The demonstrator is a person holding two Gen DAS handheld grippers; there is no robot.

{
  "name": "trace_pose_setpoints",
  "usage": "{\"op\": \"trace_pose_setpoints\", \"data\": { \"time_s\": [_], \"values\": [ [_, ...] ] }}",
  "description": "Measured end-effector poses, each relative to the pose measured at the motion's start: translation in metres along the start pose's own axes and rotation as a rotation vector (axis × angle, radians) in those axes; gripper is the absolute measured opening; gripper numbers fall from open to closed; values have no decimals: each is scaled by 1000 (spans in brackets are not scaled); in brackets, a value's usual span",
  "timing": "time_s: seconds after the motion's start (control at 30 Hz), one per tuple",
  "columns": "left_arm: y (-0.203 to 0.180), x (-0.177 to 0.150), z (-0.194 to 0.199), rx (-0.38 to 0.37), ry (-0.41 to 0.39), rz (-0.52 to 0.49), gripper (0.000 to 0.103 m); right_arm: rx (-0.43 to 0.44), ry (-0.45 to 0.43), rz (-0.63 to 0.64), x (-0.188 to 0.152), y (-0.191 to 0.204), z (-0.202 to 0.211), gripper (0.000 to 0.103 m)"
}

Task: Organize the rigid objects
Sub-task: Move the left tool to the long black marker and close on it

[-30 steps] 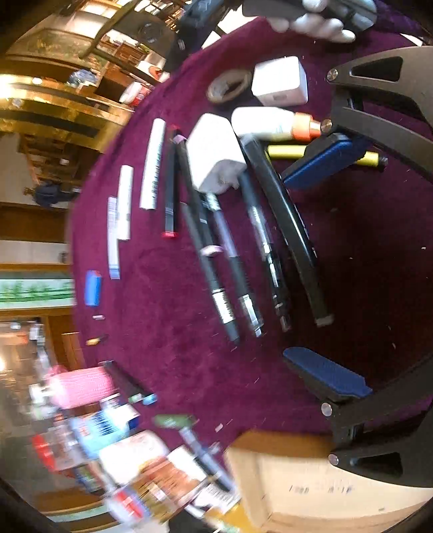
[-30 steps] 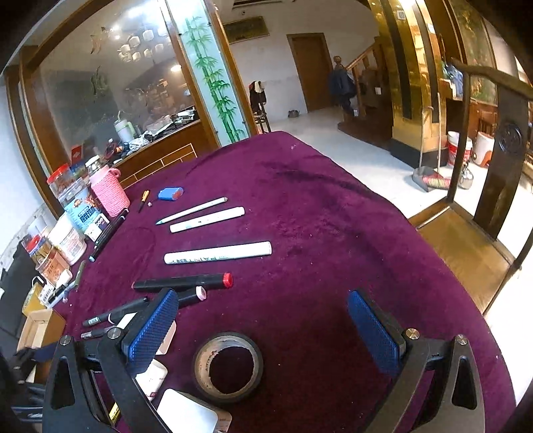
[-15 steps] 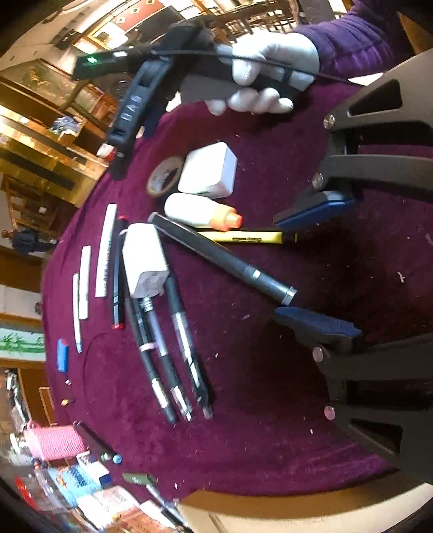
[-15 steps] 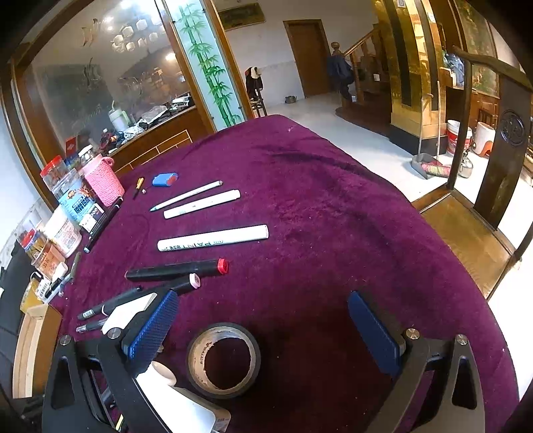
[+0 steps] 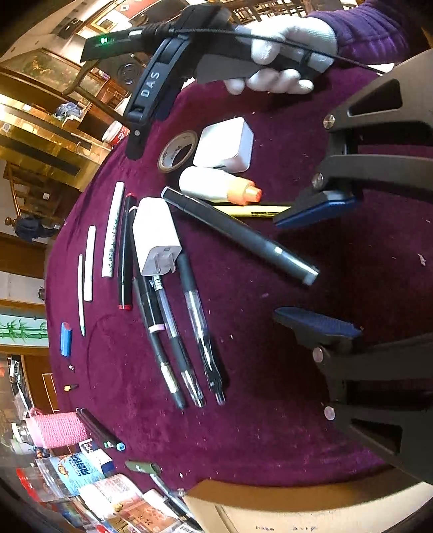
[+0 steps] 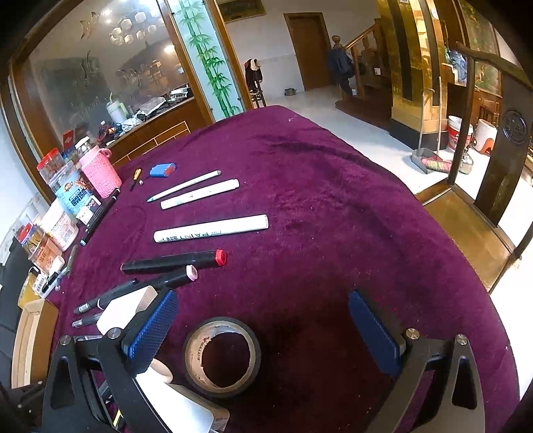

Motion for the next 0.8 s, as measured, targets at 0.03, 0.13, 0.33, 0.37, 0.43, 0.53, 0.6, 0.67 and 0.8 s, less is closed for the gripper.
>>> {"op": "trace_pose_setpoints", "data": {
  "time_s": [0.03, 0.13, 0.33, 0.37, 0.43, 0.53, 0.6, 0.67, 0.8],
  "values": [
    [2, 0, -1, 14, -4, 10, 40, -1, 2, 0, 0, 0, 0, 102],
    [13, 0, 3, 1, -7, 54, 27, 0, 7, 0, 0, 0, -1, 102],
    [15, -3, 5, 22, -6, 44, 27, 11, 25, 9, -1, 2, -5, 102],
    [11, -1, 3, 29, -5, 29, 27, 12, 25, 8, -1, 2, -5, 102],
    [4, 3, 0, 43, -5, 1, 27, 14, 25, 4, -2, 1, -5, 102],
    [-8, 9, -4, 81, -15, -60, 27, 16, 27, 0, -2, 1, -6, 102],
    [-16, 13, -5, 105, -30, -104, 27, 17, 28, 1, -2, 1, -6, 102],
    [-22, 17, -6, 123, -35, -135, 27, 18, 30, 3, -2, 1, -7, 102],
    [-27, 14, -1, 140, -26, -188, 30, 24, 35, 1, -3, 1, -8, 102]
  ]
}}
Point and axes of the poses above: each gripper's, at about its wrist camera, not at the fingertips, and z roughly against the way its jaws point, y to its left, x to its top, the point moved 5 cm from there along -z, roughly the way its jaws point, and after that the axes turned 7 degrees about z, right-handed, at the moved point
